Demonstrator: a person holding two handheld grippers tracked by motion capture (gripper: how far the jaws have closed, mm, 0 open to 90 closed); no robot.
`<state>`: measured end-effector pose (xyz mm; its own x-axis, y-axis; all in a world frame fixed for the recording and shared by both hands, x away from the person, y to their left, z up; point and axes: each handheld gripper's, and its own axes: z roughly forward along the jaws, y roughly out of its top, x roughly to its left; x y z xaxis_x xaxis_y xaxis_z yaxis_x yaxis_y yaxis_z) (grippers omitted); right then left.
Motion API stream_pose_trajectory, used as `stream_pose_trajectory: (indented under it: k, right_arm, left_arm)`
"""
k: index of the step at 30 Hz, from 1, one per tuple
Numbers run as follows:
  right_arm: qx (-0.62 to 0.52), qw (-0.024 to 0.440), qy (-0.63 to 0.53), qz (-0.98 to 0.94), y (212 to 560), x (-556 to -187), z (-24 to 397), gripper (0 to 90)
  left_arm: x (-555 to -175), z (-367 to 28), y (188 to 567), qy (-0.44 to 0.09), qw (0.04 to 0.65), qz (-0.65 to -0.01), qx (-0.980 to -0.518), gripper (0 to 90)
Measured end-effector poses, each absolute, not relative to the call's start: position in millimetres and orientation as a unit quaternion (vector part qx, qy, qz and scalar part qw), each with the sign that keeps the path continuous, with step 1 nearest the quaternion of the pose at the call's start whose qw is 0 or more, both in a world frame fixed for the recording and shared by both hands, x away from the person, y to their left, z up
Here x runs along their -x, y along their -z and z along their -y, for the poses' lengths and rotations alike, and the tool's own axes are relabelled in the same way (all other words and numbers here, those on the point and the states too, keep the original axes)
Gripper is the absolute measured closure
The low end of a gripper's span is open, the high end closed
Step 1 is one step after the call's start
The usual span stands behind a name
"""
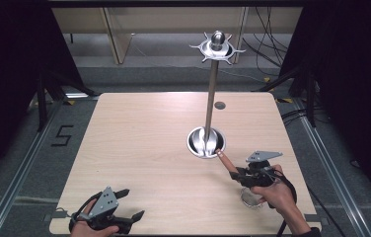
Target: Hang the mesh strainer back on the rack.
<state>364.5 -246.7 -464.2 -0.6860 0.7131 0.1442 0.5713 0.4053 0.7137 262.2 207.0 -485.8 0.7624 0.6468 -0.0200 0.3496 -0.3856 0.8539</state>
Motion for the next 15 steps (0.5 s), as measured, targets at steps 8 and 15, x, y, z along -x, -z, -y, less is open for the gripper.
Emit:
stream_pose_trajectory:
  k: [8, 15]
  right_arm:
    - [-0.39, 0.078, -0.428, -0.811, 458.0, -361.2, 247.9, 71.4]
    - [-0.372, 0.066, -0.474, -0.795, 448.3, -360.2, 246.8, 71.4]
  left_arm:
    - [-262.6, -207.9, 485.0, -0.161, 0.465, -0.294, -0.819, 15.2]
    - [-260.8, -207.4, 485.9, -0.159, 0.467, -0.309, -0.813, 15.2]
